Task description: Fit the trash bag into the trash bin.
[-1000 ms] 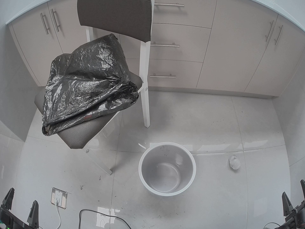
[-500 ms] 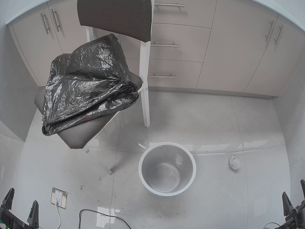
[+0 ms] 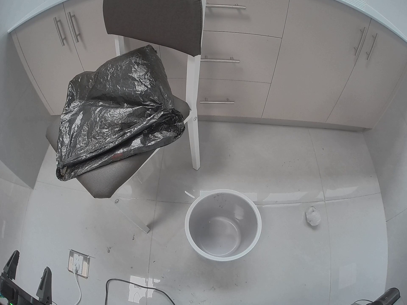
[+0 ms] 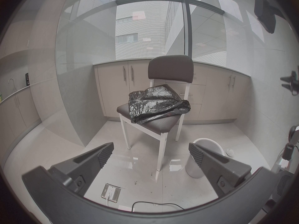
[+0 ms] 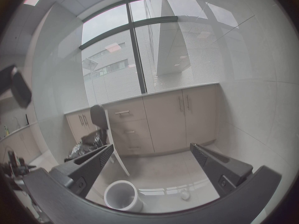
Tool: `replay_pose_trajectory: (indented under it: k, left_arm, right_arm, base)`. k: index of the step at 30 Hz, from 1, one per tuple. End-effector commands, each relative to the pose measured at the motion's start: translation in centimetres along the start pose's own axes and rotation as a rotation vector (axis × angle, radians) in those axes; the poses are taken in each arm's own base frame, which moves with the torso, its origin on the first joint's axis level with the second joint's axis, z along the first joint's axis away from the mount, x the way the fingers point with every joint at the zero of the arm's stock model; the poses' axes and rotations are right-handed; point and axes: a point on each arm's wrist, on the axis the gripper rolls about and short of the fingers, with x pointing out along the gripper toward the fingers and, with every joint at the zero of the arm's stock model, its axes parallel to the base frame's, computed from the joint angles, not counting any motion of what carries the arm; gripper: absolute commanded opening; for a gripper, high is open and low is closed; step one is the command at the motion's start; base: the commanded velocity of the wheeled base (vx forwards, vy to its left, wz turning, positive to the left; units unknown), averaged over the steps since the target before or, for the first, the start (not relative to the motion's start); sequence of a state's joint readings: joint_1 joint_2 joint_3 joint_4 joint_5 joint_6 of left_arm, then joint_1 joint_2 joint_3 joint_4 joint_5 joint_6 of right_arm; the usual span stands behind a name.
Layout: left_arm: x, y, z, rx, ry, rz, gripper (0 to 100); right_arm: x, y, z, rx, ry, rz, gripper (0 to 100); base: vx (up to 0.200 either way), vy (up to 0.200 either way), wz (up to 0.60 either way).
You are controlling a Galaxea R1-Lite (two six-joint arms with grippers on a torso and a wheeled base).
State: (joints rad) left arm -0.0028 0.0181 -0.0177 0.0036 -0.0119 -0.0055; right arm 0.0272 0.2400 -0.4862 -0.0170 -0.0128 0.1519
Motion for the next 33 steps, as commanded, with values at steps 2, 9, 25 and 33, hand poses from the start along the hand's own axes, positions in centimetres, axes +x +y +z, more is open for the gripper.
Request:
replay_pose_trajectory:
  k: [2, 9, 25, 33]
  left_arm:
    - [0.2, 0.0, -0.4, -0.009, 0.031, 0.001, 100]
    - [-0.9, 0.2, 12.3, -0.273, -0.066, -0.086, 100]
    - [11.1, -0.9, 11.1, -0.133, 0.312, -0.088, 100]
    - [18.2, -0.8, 12.2, -0.135, 0.376, -0.042, 100]
  right_arm:
    - [8.2, 1.0, 4.9, 0.106, 0.063, 0.060, 100]
    - [14.9, 2.4, 2.5, 0.226, 0.121, 0.164, 100]
    - [19.8, 3.8, -3.7, 0.217, 0.342, 0.175, 100]
    - [20.5, 3.8, -5.0, 0.219, 0.381, 0.164, 100]
  base:
    - [0.000, 0.000, 0.00]
    - [0.000, 0.000, 0.00]
    - [0.000, 0.000, 0.00]
    - [0.000, 0.000, 0.00]
